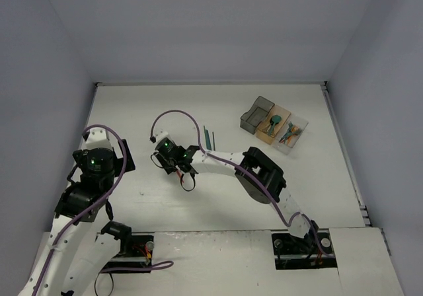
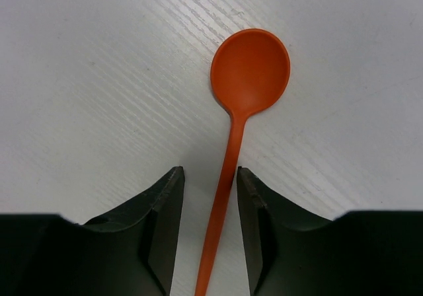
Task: Sort the eating utensils into containers
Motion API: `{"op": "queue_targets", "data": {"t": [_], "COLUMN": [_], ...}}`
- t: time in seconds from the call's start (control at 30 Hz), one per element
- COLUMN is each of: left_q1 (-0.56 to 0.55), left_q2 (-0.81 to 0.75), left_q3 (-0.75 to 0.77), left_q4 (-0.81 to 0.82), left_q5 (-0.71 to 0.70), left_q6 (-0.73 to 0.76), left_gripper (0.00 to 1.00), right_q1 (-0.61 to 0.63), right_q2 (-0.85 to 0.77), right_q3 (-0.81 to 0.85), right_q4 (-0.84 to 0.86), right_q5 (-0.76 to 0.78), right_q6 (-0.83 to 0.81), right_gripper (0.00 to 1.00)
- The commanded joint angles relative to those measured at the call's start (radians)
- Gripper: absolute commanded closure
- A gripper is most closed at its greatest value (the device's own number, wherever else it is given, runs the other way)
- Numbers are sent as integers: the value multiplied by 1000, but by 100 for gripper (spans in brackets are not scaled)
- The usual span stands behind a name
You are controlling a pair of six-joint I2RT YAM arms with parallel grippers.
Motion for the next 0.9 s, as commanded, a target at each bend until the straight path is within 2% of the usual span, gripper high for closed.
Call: {"op": "queue_targets", "data": {"t": [0.0, 0.33, 0.5, 0.63, 0.87], "left_q1": [-5, -5, -5, -6, -5], "left_q2": [9, 11, 10, 12, 25], "left_q3": [4, 4, 3, 2, 4], "left_q4": [35, 36, 36, 37, 37], "left_q5": [-21, -21, -20, -16, -15], "left_q6": [-11, -13, -12, -13, -13], "left_gripper": [3, 3, 3, 3, 3], "right_q1": [9, 1, -21, -85, -327], "right_q2": [18, -17, -133, -274, -522], "right_q3": [46, 76, 23, -66, -262], "right_q4": [26, 24, 24, 23, 3], "right_q5": [46, 52, 89, 147, 238], "right_q6": [-13, -1, 21, 53, 167], "right_gripper": [71, 99, 100, 100, 100]}}
